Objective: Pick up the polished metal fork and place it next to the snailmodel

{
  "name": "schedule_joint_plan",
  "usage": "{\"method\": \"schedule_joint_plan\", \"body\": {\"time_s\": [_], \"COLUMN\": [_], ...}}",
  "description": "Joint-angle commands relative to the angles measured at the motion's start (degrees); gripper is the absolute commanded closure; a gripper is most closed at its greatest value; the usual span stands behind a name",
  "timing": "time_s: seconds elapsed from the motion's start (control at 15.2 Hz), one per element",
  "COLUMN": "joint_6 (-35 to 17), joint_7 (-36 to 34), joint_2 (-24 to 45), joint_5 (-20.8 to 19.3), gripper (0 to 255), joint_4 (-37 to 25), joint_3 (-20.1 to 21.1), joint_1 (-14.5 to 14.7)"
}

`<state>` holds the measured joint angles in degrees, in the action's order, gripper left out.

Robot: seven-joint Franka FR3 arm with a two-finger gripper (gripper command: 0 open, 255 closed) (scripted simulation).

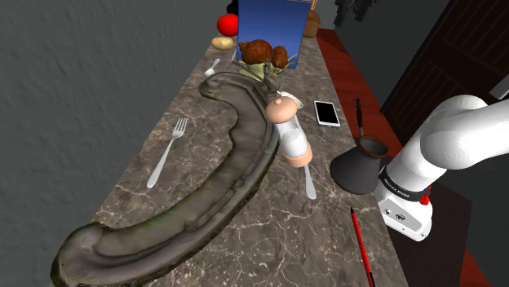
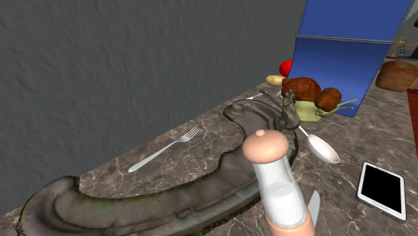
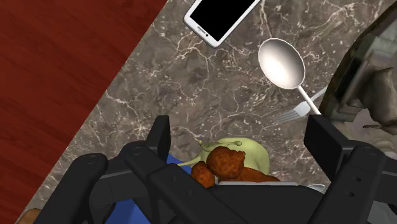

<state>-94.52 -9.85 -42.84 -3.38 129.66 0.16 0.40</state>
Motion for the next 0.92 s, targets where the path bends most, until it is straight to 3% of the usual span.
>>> {"method": "schedule_joint_plan", "body": {"time_s": [0.0, 0.46, 0.86], "joint_6": [0.0, -4.9, -9.8], "joint_7": [0.0, -15.0, -27.8], "joint_2": [0.0, 1.8, 7.3], "joint_5": [0.0, 5.2, 8.8], "gripper": [0, 0, 0], "joint_4": [0.0, 4.0, 3.8], "joint_3": [0.0, 9.4, 17.7], "joint_1": [0.0, 0.6, 0.7]}}
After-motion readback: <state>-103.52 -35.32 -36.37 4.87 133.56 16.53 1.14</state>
